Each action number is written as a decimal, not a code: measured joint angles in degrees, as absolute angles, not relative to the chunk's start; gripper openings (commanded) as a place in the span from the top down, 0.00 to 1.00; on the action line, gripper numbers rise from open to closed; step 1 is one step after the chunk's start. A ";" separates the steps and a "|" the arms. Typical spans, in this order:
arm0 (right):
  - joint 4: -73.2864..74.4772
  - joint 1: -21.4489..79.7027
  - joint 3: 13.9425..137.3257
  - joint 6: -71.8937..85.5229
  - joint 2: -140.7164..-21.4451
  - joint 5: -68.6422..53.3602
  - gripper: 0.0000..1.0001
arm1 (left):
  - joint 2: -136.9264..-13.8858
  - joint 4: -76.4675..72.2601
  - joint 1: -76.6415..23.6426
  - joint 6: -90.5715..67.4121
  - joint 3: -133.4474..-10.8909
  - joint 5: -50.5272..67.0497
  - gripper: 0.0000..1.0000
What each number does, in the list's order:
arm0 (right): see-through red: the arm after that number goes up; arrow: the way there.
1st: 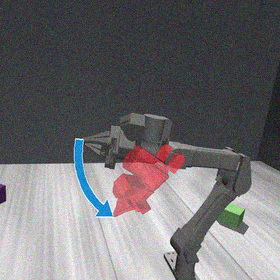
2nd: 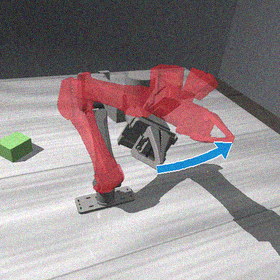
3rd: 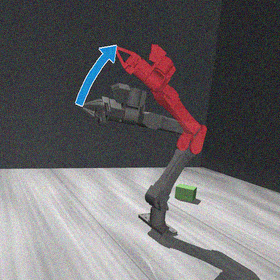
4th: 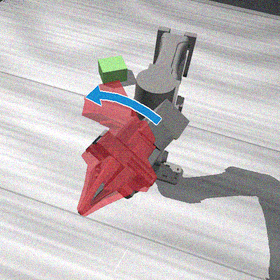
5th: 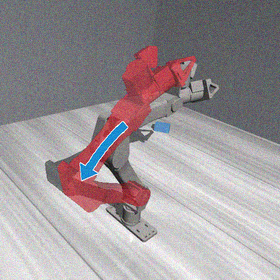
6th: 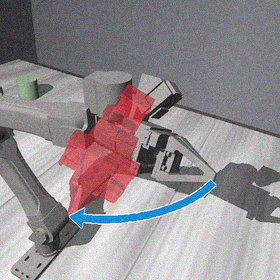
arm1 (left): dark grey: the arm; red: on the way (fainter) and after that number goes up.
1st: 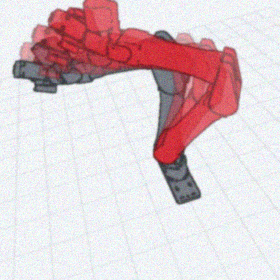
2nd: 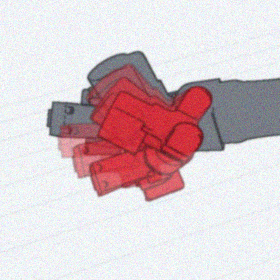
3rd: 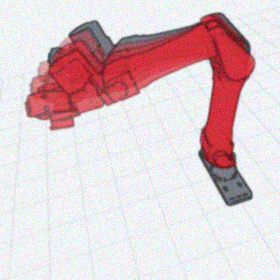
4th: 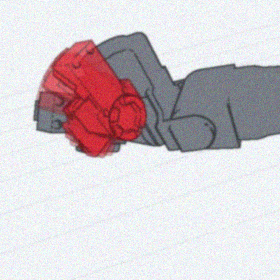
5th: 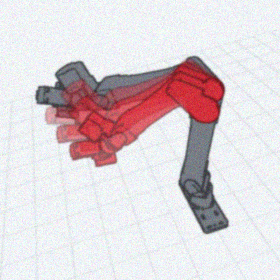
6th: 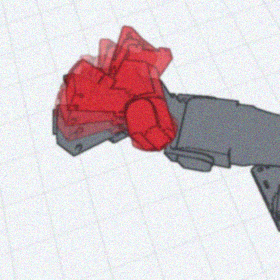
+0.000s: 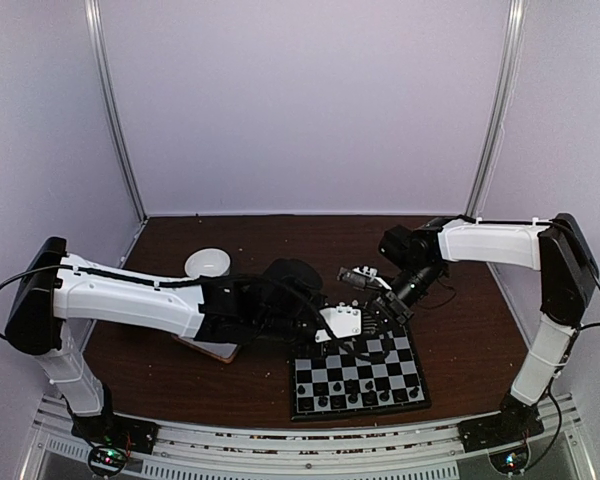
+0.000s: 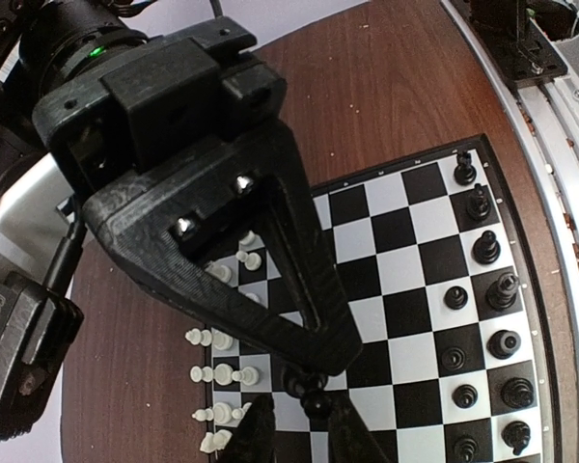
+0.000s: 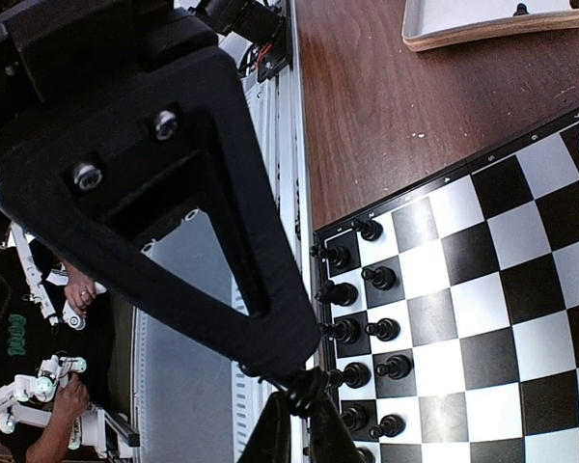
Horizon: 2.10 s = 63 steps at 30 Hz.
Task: Set up the chess pieces on the board
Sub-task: Pass from the right arm to the left, then place the pawn on c7.
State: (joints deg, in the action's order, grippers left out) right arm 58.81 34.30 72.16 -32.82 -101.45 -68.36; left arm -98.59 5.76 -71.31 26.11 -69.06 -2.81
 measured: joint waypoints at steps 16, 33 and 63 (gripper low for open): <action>59.72 33.91 72.84 -33.21 -101.49 -68.16 0.81 | -100.20 7.44 -71.70 26.74 -71.92 -2.37 0.98; 77.78 3.49 72.79 -51.94 -91.20 -65.06 0.70 | -113.60 19.40 -71.75 27.57 -91.00 4.69 1.00; 52.21 -1.61 59.09 -30.24 -70.72 -55.68 0.66 | -133.60 49.87 -71.75 31.48 -120.40 18.92 0.99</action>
State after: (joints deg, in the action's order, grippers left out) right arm 52.21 -1.61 59.09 -30.24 -70.72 -55.68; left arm -133.60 49.87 -71.75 31.48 -120.40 18.92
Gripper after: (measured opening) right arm 0.344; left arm 0.038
